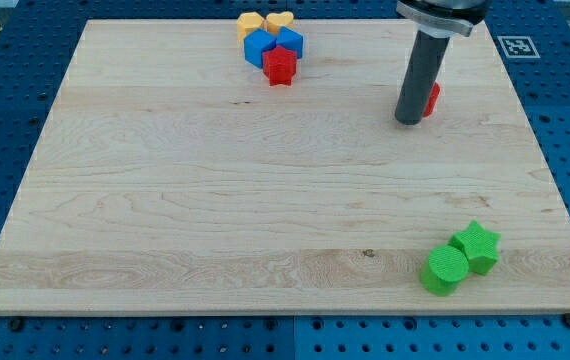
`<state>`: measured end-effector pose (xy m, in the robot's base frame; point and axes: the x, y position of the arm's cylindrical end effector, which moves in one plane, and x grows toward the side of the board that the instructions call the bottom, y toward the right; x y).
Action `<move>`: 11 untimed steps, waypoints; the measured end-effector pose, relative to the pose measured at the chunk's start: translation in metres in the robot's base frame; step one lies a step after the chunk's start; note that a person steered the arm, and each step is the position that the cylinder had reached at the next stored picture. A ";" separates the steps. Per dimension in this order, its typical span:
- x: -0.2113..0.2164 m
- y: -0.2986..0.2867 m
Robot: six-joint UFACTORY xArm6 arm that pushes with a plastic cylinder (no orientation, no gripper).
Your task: Separate green star from green circle
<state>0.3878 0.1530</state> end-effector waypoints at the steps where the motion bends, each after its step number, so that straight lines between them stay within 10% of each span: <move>1: -0.007 0.014; 11: -0.105 0.048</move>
